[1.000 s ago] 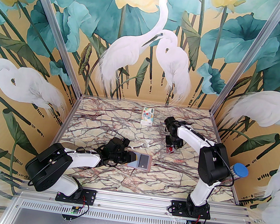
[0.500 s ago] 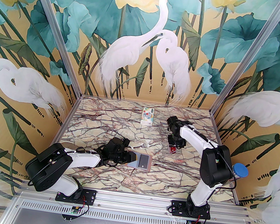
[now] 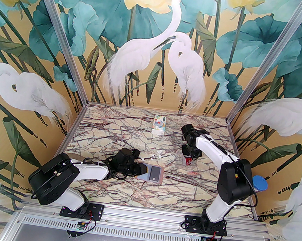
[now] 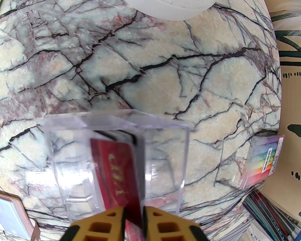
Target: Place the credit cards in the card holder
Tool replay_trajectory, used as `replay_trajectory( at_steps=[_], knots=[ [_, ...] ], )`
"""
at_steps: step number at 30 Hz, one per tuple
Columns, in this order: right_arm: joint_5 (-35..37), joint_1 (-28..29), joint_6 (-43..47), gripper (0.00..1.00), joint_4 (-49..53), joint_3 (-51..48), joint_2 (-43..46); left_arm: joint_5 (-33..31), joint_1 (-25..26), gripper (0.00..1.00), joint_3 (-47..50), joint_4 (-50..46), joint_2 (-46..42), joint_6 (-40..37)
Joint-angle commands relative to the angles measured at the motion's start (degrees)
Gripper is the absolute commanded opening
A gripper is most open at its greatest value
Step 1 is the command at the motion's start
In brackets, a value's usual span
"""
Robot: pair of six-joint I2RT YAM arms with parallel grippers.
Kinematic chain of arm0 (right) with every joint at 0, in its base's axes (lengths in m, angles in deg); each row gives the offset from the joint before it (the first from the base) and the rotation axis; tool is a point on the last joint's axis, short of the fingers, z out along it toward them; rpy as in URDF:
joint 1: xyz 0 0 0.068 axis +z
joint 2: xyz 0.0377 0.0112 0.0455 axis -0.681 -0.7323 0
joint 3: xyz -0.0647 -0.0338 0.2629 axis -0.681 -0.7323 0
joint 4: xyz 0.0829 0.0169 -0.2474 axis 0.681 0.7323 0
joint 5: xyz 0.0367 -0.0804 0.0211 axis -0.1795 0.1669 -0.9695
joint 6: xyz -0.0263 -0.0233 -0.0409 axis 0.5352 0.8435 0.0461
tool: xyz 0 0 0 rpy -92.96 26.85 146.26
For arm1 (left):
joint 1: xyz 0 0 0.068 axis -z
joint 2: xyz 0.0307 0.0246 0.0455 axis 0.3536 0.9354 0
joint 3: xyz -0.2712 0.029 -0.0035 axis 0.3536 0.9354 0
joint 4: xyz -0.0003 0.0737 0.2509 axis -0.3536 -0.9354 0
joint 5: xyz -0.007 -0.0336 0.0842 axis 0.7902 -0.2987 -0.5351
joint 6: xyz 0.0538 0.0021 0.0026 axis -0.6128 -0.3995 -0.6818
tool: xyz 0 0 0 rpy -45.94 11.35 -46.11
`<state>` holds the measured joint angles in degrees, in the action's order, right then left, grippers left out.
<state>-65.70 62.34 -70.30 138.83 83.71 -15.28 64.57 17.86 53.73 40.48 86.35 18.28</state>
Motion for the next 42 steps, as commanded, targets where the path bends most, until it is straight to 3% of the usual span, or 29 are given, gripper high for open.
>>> replay_trajectory(
  at_steps=[1,18,22,29,35,38,42],
  knots=[
    [0.1,-0.4,-0.2,0.13,1.2,0.9,1.3,-0.2,-0.4,0.45,0.8,0.6,0.6,-1.1],
    [-4.9,-0.3,-3.1,0.00,0.1,-2.5,11.1,-0.6,-0.4,0.45,1.0,0.6,-0.9,-0.9],
    [-11.1,-0.4,-3.0,0.00,-5.1,-6.5,17.8,-0.6,-0.4,0.45,1.0,0.0,-2.7,-0.6],
    [-31.8,-0.3,-5.4,0.00,-25.5,-18.5,35.3,3.1,-0.4,0.45,0.9,3.3,-10.0,0.1],
    [-46.6,0.1,-19.3,0.00,-51.1,-29.7,46.2,6.2,-0.4,0.46,-3.2,4.8,-18.4,-2.2],
    [-49.3,1.9,-25.0,0.00,-61.2,-33.5,48.8,7.0,-0.4,0.47,-6.0,5.7,-21.5,-2.9],
    [-51.0,4.2,-27.9,0.00,-67.3,-35.4,50.7,8.7,-0.4,0.49,-10.5,7.6,-23.4,-2.5]
  ],
)
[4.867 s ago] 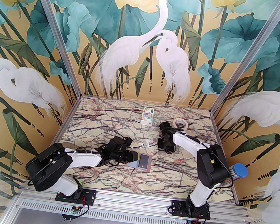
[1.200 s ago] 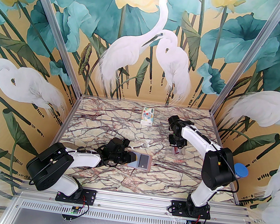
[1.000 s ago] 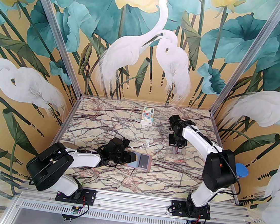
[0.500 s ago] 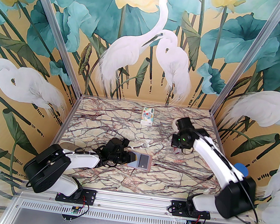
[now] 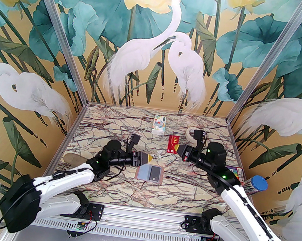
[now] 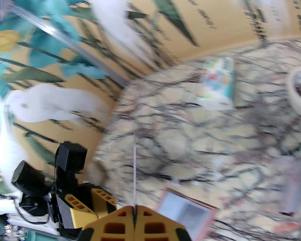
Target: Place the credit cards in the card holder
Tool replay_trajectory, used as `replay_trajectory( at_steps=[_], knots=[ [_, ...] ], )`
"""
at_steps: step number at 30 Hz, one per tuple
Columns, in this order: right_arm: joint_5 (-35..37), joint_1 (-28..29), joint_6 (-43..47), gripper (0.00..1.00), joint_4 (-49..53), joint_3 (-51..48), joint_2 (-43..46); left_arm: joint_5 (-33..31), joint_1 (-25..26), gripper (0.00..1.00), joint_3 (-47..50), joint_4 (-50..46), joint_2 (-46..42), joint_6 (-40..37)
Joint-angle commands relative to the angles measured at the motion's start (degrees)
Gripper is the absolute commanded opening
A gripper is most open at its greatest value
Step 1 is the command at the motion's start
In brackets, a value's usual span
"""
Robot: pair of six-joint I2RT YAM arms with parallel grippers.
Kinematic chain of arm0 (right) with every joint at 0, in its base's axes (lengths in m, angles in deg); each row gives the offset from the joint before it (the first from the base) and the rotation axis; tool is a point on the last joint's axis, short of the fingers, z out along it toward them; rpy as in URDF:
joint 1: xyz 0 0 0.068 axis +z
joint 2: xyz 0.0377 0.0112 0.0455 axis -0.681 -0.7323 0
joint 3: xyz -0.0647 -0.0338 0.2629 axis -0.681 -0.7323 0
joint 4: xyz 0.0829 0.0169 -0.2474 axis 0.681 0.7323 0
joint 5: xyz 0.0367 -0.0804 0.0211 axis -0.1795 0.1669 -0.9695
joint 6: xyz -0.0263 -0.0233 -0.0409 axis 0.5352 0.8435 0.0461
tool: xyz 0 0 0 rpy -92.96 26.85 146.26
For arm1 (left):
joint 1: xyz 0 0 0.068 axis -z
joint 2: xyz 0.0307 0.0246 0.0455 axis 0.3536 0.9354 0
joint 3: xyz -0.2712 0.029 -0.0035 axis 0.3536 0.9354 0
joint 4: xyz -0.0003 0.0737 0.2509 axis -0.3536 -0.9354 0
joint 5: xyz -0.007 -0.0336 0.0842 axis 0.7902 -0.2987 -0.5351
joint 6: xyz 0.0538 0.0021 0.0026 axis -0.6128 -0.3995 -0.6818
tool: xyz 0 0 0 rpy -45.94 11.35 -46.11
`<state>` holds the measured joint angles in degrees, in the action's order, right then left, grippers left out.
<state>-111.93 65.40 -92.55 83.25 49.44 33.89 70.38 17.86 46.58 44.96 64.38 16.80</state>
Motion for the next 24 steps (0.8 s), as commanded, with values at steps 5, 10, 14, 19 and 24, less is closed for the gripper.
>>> replay_trajectory(
  at_steps=[5,10,14,19,24],
  knots=[
    [-9.6,2.3,-8.4,0.00,-16.4,-1.5,2.2,5.5,-0.4,0.49,-7.4,3.5,-1.4,-0.7],
    [-11.3,3.4,-10.0,0.00,-18.5,-1.6,2.8,8.4,-0.4,0.49,-8.5,7.0,-1.1,1.3],
    [-13.0,5.5,-10.9,0.00,-20.5,-1.5,1.5,9.9,-0.4,0.48,-8.5,9.4,-0.5,2.6],
    [-13.1,7.3,-9.8,0.00,-19.7,-1.0,-0.2,11.6,-0.4,0.43,-8.6,11.1,0.0,3.5],
    [-13.4,8.0,-9.2,0.00,-18.8,-0.7,-1.4,11.6,-0.4,0.30,-8.1,10.5,-0.1,3.2]
  ],
)
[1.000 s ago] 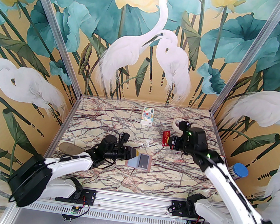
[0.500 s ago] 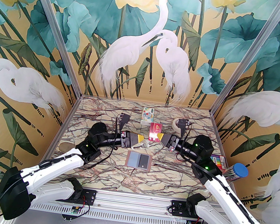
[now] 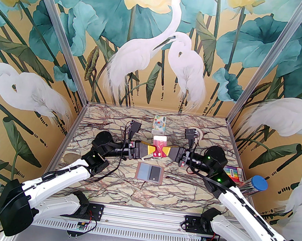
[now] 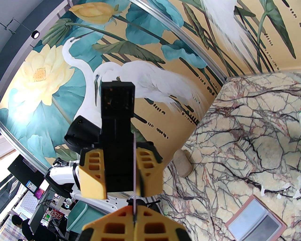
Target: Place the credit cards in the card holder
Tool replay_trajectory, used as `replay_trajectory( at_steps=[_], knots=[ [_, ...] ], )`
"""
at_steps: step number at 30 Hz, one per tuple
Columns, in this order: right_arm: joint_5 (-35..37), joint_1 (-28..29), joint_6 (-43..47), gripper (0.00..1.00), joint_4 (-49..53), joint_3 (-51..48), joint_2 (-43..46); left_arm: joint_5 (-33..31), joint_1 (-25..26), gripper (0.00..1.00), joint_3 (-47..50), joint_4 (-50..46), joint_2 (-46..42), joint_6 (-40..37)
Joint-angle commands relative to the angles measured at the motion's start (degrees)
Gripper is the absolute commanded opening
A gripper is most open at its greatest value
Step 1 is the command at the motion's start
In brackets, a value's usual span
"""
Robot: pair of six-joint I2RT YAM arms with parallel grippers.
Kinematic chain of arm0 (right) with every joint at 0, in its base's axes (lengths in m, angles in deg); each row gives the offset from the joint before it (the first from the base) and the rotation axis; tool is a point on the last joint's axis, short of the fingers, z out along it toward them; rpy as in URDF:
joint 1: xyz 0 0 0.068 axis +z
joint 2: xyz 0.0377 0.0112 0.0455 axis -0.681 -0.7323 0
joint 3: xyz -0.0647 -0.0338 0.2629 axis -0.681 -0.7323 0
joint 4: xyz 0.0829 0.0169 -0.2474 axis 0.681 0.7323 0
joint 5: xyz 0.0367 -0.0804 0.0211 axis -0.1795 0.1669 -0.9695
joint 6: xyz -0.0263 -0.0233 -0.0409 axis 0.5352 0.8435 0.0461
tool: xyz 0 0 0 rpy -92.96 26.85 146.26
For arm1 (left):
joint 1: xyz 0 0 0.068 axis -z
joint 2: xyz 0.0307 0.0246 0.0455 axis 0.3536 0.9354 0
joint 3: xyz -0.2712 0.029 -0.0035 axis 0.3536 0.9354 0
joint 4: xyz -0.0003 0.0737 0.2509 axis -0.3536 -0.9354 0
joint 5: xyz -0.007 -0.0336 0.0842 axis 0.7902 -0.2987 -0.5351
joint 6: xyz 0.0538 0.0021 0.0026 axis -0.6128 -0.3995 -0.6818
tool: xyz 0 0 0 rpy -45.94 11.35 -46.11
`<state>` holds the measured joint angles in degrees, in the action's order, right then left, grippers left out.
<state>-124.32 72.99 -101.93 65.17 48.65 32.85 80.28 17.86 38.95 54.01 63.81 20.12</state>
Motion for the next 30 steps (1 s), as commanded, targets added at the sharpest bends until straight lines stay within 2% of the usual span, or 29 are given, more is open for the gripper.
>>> replay_trajectory(
  at_steps=[1,4,8,11,14,20,26,30],
  knots=[
    [-1.1,0.5,0.5,0.00,-0.3,0.4,-0.5,1.6,-0.4,0.28,-0.3,1.4,0.5,-0.2],
    [-1.3,0.8,1.1,0.00,0.7,0.7,-0.9,1.0,-0.4,0.21,0.2,1.1,0.2,-0.5],
    [-1.7,0.9,2.3,0.00,2.9,1.4,-1.0,0.6,-0.4,0.00,-0.2,-0.8,0.3,-1.1],
    [-3.3,0.9,5.7,0.16,7.1,3.2,-0.3,0.9,-0.4,0.00,-0.2,-2.2,0.2,-1.4],
    [-5.7,0.9,8.0,0.24,9.5,4.7,0.8,2.1,-0.4,0.00,0.1,-3.0,-0.1,-1.6],
    [-8.3,0.9,12.6,0.23,15.7,7.8,2.0,5.4,-0.4,0.00,1.1,-4.0,-1.9,-1.7],
    [-9.1,0.9,13.3,0.20,16.8,8.3,1.9,9.0,-0.4,0.00,1.5,-3.8,-3.3,-1.5],
    [-10.3,0.9,12.5,0.18,15.5,8.5,1.6,9.1,-0.5,0.00,1.2,-5.6,-3.3,-2.1]
  ],
)
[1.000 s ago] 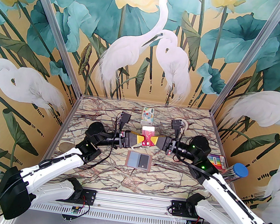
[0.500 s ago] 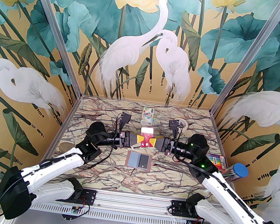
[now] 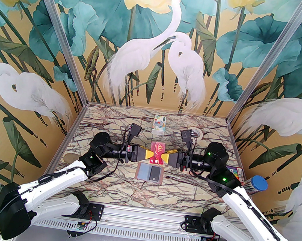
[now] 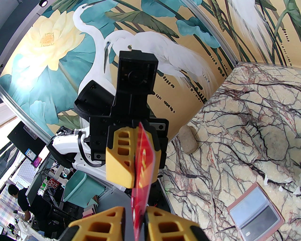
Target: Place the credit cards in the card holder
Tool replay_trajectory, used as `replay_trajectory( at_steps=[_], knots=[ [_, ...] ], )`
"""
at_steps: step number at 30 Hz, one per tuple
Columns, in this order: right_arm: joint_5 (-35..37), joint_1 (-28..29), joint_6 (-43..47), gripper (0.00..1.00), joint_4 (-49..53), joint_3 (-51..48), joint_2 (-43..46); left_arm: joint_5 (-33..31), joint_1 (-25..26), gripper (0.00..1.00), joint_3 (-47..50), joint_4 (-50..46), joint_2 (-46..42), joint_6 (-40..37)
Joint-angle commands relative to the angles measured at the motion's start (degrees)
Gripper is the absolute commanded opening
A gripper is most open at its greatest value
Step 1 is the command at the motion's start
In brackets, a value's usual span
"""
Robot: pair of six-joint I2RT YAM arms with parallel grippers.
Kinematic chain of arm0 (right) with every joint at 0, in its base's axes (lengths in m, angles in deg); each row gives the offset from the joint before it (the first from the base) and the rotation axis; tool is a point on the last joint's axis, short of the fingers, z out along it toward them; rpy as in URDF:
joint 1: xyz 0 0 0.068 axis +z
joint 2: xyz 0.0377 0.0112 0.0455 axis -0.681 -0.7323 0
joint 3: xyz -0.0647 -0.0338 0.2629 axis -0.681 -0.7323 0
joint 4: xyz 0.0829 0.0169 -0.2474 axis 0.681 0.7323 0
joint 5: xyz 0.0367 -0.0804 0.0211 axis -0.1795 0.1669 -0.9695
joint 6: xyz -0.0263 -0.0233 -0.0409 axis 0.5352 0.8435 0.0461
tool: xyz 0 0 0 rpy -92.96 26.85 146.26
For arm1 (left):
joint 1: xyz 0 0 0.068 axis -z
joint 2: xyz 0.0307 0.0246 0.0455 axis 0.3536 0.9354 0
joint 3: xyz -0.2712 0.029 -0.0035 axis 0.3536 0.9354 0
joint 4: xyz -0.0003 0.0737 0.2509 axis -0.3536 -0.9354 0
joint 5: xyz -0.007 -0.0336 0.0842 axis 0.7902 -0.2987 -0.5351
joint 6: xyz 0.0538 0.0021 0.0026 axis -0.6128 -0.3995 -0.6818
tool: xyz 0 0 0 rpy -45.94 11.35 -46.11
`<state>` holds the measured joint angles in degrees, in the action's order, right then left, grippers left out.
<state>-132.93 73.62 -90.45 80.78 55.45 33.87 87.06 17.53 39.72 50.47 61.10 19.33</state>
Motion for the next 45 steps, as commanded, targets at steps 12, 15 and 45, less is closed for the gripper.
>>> replay_trajectory(
  at_steps=[12,15,45],
  knots=[
    [-3.7,0.2,1.7,0.14,1.1,1.4,-0.1,3.5,-0.1,0.00,0.2,-0.6,1.1,-0.5],
    [-3.9,0.3,1.5,0.12,0.7,1.3,-0.1,3.7,-0.1,0.00,0.5,-0.7,0.9,-0.5],
    [17.2,0.2,-6.4,0.00,4.5,-8.1,-13.9,-10.5,-13.2,0.53,11.6,-24.2,1.5,-6.7]
  ],
)
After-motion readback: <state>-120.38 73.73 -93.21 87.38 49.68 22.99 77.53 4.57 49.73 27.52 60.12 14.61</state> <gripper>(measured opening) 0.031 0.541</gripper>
